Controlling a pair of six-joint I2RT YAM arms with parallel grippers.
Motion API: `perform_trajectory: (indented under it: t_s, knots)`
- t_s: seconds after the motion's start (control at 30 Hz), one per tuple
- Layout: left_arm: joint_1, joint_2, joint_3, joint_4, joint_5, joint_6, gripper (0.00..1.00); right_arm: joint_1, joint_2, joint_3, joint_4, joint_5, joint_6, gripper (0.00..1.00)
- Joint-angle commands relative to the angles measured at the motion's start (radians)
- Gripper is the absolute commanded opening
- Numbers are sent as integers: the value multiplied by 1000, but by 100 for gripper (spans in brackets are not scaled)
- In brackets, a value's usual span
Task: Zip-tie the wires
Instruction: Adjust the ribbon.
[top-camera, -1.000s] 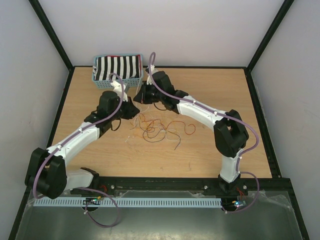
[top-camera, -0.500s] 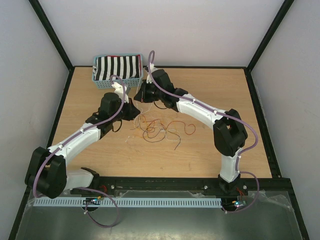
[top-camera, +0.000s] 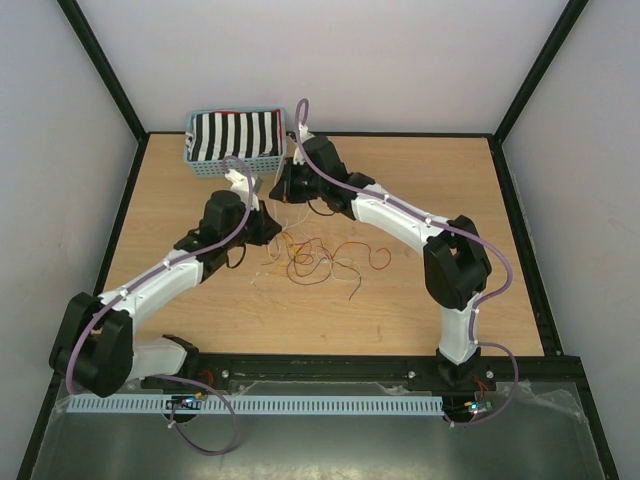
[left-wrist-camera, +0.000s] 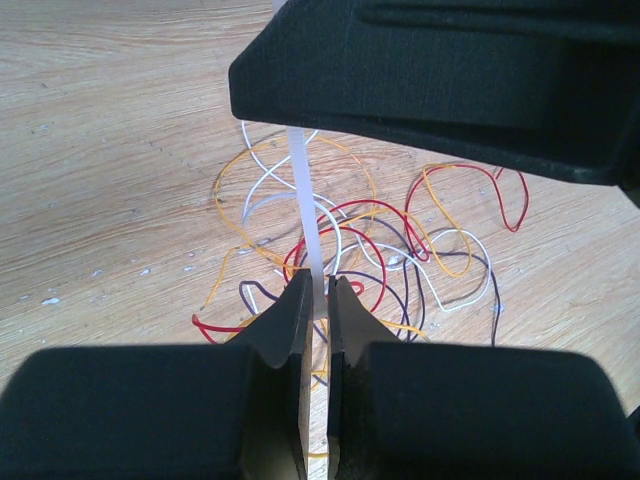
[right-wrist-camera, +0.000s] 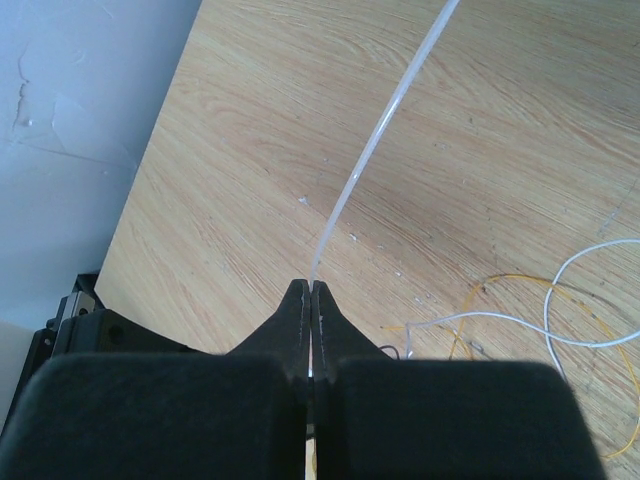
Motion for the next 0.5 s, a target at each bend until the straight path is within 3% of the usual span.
perform_trajectory:
  t_s: [0.0,0.13,0.3,0.47]
  knots:
    - [-29,19,-54,-159,60,-12,7,-38,-19,96,179,67,0,0]
    - [-29,8,-52,-161,54,-5,6,-40,-28,90,189,43,0,0]
    - [-7,-37,5,-262,33,18,1,-60,-71,4,284,-95,32,0]
    - [49,-72,76,-403,37,48,0,-94,-148,-93,284,-160,22,44]
